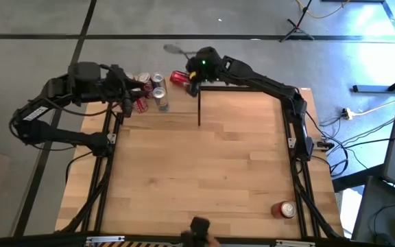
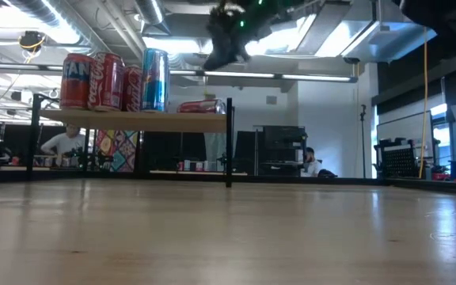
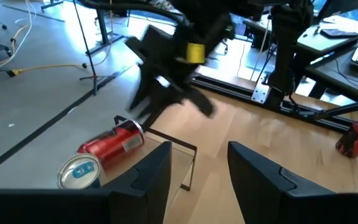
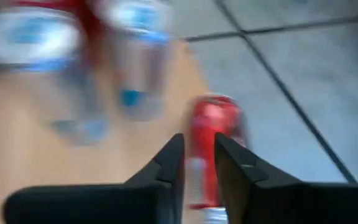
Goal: Place canned beverage on shelf
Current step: Put the top red-black soda can on the shelf
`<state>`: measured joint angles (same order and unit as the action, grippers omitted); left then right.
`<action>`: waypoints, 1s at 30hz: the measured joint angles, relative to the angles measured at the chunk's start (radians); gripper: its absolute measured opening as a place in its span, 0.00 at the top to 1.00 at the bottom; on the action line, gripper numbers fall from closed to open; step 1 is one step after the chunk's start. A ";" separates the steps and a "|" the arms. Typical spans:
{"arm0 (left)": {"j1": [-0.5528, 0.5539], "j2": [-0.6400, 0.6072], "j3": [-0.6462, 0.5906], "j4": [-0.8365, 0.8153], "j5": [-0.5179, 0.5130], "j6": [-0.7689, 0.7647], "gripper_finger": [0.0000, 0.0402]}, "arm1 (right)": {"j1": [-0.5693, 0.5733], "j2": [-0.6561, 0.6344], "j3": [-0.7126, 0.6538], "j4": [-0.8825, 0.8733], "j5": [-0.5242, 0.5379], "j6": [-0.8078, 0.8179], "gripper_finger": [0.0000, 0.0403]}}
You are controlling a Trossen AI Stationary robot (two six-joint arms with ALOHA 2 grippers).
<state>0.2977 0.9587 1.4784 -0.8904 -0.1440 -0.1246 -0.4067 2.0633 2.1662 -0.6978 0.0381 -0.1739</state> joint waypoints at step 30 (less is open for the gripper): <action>0.000 0.016 0.000 0.001 0.008 -0.049 0.62 | -0.107 0.132 -0.001 0.110 -0.270 0.140 0.42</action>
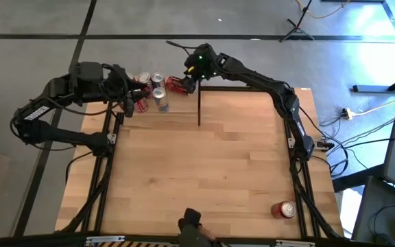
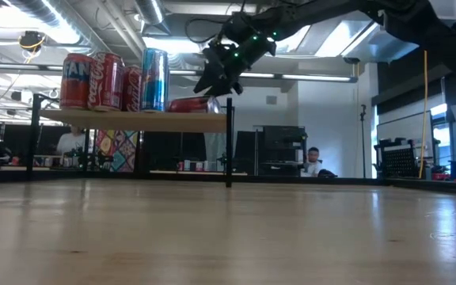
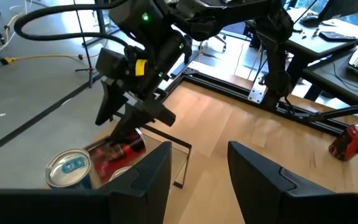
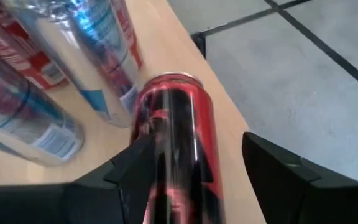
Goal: Place canned beverage on shelf
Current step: Put the top red-black soda can on the shelf
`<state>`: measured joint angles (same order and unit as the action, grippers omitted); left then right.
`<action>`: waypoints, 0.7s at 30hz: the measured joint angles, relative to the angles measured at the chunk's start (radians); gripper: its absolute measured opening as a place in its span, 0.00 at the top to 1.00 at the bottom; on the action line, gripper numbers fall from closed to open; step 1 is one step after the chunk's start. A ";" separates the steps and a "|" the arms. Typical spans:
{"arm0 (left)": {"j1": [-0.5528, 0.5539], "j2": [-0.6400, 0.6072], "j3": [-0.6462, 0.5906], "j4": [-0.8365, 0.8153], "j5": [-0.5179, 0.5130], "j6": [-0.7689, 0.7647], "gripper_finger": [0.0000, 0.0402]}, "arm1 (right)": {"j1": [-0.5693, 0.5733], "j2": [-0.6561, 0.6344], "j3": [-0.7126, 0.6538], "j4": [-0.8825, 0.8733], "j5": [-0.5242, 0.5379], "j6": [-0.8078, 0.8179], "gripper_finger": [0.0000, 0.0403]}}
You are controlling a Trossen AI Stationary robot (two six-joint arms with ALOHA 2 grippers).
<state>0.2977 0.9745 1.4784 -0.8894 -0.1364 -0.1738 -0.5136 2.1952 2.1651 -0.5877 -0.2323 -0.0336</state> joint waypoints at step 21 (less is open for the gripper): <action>0.000 0.000 0.000 0.000 0.000 0.001 0.62 | 0.068 0.003 0.000 0.011 0.133 -0.057 0.40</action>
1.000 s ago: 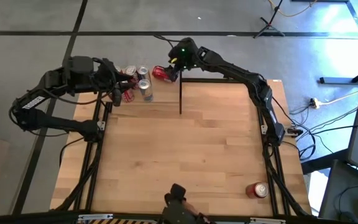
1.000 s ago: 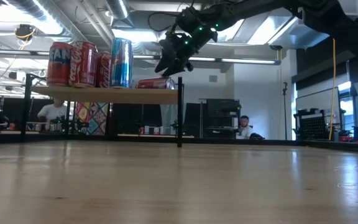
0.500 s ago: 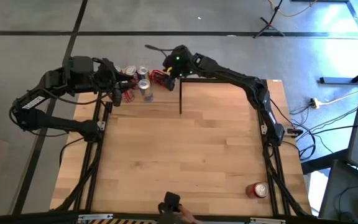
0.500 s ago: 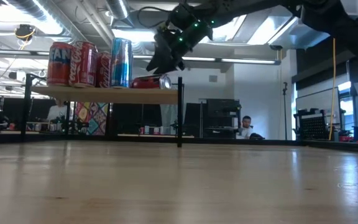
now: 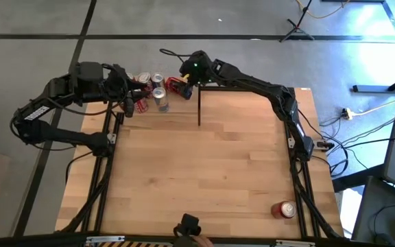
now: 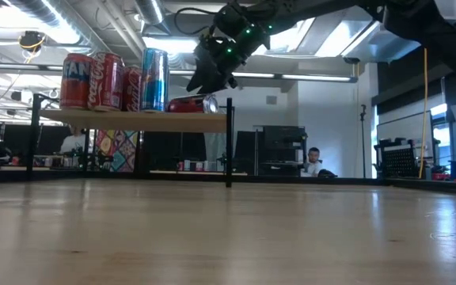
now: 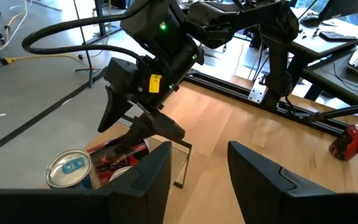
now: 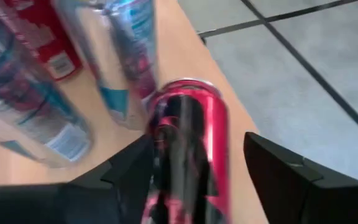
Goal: Place canned beverage on shelf
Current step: Put the top red-black soda can on the shelf
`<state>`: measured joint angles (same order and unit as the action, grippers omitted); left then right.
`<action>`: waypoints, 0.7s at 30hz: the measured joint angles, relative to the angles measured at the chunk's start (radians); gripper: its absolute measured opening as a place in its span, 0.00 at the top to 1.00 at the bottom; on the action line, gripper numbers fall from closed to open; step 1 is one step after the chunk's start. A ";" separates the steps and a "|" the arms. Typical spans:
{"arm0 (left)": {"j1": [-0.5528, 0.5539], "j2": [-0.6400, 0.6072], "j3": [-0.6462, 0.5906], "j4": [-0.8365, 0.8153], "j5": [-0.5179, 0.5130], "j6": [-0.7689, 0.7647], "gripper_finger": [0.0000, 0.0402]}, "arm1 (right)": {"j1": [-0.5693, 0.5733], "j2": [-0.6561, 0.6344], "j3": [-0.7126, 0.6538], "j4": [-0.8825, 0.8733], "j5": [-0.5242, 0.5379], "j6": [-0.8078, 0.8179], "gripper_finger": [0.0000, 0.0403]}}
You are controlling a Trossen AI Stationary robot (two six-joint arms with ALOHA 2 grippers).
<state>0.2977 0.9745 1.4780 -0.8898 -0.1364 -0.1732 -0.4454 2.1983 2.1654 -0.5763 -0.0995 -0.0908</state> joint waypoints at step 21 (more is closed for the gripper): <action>0.000 0.000 0.000 0.000 0.000 0.011 0.62 | 0.007 0.037 0.000 -0.027 0.035 0.015 0.22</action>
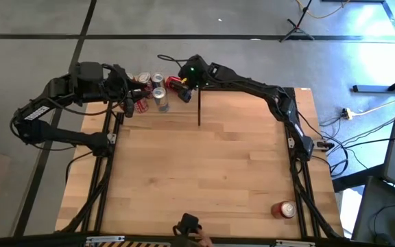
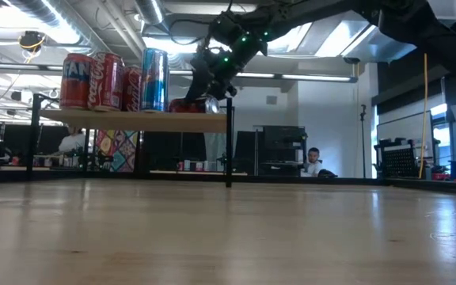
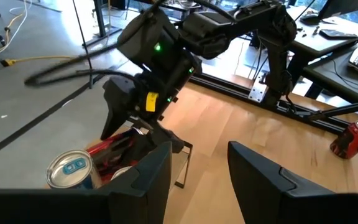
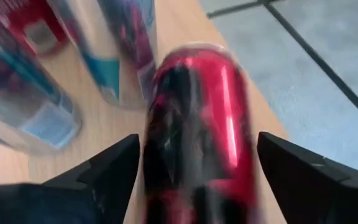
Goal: Place canned beverage on shelf
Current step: Put the top red-black soda can on the shelf
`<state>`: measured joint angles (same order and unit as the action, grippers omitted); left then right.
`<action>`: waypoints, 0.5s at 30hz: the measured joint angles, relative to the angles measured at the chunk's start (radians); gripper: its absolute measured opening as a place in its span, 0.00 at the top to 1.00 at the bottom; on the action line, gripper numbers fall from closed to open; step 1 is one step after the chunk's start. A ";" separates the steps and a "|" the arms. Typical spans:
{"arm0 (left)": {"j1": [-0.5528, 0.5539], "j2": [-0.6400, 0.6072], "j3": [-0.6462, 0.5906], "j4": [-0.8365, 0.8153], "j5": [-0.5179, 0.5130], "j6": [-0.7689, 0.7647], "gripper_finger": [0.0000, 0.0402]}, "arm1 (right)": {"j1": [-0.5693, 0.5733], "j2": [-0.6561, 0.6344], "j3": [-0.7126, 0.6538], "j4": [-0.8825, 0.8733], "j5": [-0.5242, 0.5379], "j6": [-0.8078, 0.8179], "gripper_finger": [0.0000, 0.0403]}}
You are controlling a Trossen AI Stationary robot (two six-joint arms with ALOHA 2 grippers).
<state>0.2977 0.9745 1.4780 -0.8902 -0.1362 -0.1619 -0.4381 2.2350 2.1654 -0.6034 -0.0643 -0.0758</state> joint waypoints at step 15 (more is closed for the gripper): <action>0.000 0.000 0.000 0.000 0.000 0.008 0.62 | 0.000 0.034 0.005 -0.017 -0.008 -0.002 0.25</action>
<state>0.2979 0.9741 1.4776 -0.8902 -0.1364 -0.1537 -0.4383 2.2688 2.1704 -0.6202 -0.0724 -0.0775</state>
